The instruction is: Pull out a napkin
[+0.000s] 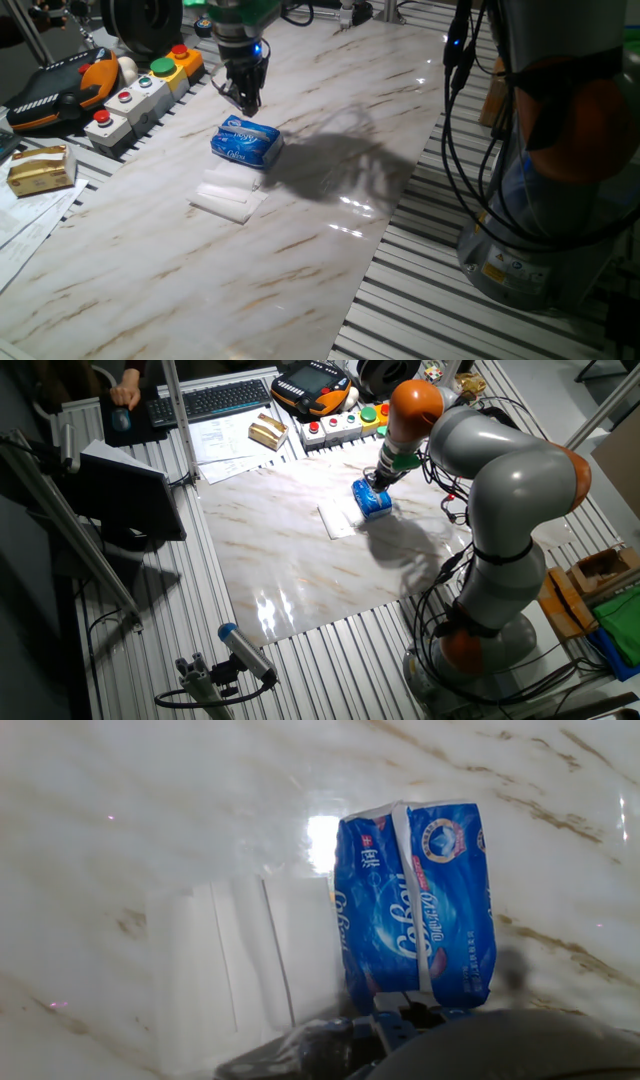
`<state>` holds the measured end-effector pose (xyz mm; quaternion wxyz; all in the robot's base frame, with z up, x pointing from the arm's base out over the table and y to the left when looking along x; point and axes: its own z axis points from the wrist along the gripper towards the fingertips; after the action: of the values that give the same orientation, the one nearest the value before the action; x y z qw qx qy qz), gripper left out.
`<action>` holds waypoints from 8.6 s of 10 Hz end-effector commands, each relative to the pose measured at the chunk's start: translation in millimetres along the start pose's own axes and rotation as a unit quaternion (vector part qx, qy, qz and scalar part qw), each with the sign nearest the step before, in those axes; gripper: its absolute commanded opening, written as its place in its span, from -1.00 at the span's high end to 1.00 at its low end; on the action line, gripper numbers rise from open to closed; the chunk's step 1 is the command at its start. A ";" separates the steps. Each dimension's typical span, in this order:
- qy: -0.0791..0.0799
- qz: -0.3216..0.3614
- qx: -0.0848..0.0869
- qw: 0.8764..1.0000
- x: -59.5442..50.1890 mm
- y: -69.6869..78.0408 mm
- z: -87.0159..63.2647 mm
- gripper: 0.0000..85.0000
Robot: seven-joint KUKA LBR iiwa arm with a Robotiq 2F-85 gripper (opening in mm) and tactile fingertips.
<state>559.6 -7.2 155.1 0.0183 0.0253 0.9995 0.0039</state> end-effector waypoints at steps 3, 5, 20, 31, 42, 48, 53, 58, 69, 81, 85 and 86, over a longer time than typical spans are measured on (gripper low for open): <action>0.005 0.002 -0.002 1.000 1.0 -2.2 -0.1 0.98; 0.024 -0.002 -0.013 1.000 1.0 -2.2 -0.1 0.98; -0.007 -0.032 -0.005 0.999 -25.7 -14.9 39.5 0.98; -0.006 -0.039 -0.010 0.999 -38.2 -23.2 65.8 0.98; -0.015 -0.039 -0.017 0.999 -42.9 -24.2 79.3 0.05; -0.018 -0.049 -0.014 0.999 -43.4 -24.0 84.1 0.18; -0.022 -0.064 -0.012 0.998 -42.5 -25.7 84.1 0.98; -0.025 -0.059 -0.014 0.998 -40.9 -25.7 71.5 0.98; -0.023 -0.056 0.000 0.998 -36.2 -17.6 34.4 0.98; -0.020 -0.039 0.012 0.999 -27.2 -0.2 -18.1 0.98; -0.017 -0.032 0.014 0.999 -21.0 8.6 -31.3 0.98; -0.017 -0.030 0.010 0.999 -20.2 9.1 -33.0 0.98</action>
<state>579.0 0.8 188.9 0.0344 -0.0040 0.9994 -0.0066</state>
